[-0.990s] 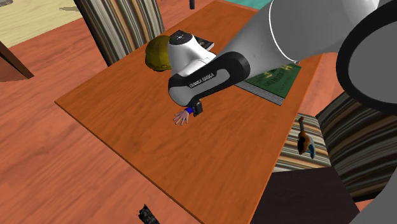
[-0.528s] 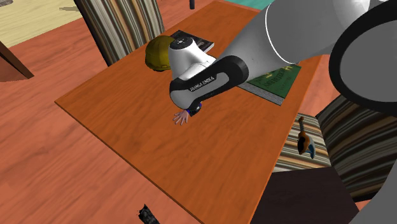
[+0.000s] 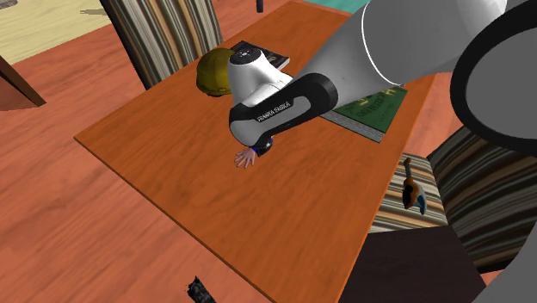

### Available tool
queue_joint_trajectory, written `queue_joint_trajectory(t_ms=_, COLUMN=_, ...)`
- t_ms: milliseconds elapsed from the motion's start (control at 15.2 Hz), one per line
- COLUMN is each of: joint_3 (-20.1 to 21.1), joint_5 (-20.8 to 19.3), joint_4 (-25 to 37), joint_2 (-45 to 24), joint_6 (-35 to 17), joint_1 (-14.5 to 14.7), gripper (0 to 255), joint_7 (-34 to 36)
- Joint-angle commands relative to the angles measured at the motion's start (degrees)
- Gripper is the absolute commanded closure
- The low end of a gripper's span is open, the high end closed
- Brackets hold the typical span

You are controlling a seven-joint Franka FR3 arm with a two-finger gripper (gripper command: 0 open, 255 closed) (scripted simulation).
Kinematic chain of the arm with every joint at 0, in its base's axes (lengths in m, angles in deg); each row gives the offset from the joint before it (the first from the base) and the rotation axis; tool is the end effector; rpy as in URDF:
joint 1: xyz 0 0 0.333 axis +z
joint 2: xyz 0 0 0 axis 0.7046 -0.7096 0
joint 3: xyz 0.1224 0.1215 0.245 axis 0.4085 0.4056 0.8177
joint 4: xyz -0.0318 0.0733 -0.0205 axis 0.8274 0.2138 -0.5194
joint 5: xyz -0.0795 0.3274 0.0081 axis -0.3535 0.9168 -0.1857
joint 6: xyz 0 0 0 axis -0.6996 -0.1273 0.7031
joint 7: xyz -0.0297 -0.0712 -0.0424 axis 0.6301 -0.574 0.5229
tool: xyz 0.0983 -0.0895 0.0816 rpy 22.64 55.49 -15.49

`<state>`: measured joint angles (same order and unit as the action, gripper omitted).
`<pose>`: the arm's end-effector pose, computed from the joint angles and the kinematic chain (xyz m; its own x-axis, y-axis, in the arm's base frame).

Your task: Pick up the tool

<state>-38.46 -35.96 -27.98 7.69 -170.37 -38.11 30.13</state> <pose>0.4875 0.2915 0.2230 0.5874 -0.8075 0.0539 -0.8077 -0.5891 -0.0227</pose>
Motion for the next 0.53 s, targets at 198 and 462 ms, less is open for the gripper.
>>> queue_joint_trajectory(t_ms=198, joint_3=1.3, joint_5=1.9, joint_4=0.3, joint_2=2.6, joint_6=2.6, joint_1=-0.9, gripper=255, joint_7=-1.3)
queue_joint_trajectory(t_ms=462, joint_3=2.2, joint_5=3.5, joint_4=0.7, joint_2=4.7, joint_6=4.9, joint_1=-1.5, gripper=255, joint_7=-2.5)
